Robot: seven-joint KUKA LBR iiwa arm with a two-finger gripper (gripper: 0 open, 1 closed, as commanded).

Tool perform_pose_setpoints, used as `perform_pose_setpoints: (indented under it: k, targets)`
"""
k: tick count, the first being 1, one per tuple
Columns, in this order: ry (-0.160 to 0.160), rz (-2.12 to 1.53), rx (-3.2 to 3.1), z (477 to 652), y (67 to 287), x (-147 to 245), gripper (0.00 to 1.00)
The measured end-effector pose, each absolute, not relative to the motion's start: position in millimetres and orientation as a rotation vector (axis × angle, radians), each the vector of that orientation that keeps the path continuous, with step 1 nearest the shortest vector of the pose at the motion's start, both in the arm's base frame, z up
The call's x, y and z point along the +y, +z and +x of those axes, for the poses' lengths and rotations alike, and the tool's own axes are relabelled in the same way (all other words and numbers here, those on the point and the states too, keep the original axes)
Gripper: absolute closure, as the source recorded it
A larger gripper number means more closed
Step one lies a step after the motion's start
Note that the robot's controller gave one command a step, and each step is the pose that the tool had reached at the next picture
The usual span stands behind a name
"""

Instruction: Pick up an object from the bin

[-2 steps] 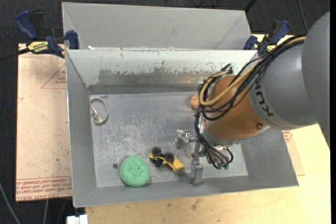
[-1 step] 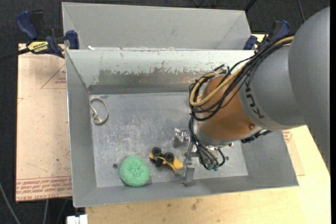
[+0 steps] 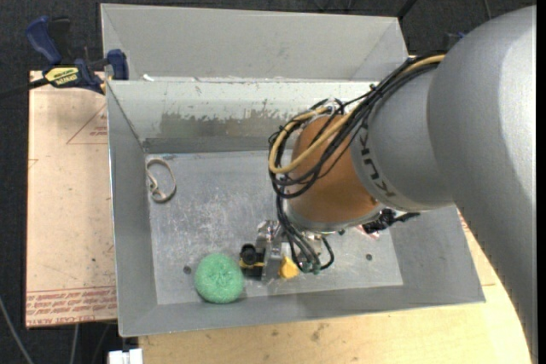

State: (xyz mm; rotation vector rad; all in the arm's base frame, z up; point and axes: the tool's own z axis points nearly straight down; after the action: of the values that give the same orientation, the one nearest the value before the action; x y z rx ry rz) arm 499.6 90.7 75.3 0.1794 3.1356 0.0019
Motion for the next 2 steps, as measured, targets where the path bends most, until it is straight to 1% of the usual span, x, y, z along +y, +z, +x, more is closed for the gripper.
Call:
perform_pose_setpoints:
  k: [1,2]
  targets:
    - [0.002,0.18,3.136,499.6,75.3,90.7,1.0]
    - [0.0,0.176,3.142,494.9,129.4,86.0,1.0]
